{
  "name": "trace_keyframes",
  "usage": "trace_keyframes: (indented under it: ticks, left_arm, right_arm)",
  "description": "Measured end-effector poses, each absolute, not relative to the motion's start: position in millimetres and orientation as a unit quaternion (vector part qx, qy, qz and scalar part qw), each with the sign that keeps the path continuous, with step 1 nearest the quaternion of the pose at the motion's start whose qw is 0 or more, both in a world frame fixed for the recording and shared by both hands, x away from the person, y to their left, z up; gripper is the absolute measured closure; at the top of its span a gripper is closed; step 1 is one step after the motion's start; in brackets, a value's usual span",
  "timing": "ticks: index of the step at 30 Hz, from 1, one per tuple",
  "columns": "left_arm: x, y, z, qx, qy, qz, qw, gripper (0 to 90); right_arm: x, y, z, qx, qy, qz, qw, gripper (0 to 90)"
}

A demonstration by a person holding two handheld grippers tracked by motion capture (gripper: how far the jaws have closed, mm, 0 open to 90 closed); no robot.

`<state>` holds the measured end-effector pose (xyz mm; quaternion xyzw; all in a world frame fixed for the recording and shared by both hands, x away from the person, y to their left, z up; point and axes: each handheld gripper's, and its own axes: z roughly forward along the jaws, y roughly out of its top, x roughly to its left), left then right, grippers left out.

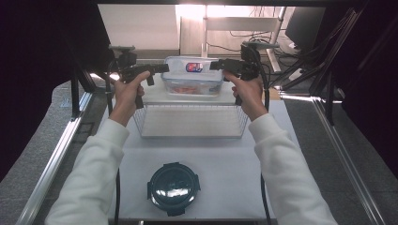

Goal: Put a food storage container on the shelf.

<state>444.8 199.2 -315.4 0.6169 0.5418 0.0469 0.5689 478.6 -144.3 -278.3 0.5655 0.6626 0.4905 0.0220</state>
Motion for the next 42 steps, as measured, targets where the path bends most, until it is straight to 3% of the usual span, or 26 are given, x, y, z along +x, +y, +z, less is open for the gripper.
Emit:
trace_keyframes:
  ticks: [7, 18, 31, 42]
  left_arm:
    - [404.8, 208.3, -325.9, 0.646, 0.504, 0.065, 0.570, 21.0]
    - [349.5, 207.8, -362.1, 0.707, 0.471, 0.113, 0.516, 22.2]
    - [297.4, 210.0, -413.9, 0.732, 0.469, 0.096, 0.486, 21.7]
    - [271.8, 209.4, -437.1, 0.743, 0.478, 0.104, 0.456, 21.2]
  right_arm:
    - [445.5, -163.1, -284.6, 0.495, 0.704, 0.507, 0.050, 13.7]
    - [392.3, -197.5, -322.7, 0.429, 0.730, 0.525, 0.092, 17.6]
    - [334.9, -221.0, -374.9, 0.397, 0.748, 0.524, 0.091, 19.2]
    - [309.5, -232.0, -407.8, 0.387, 0.772, 0.494, 0.099, 19.5]
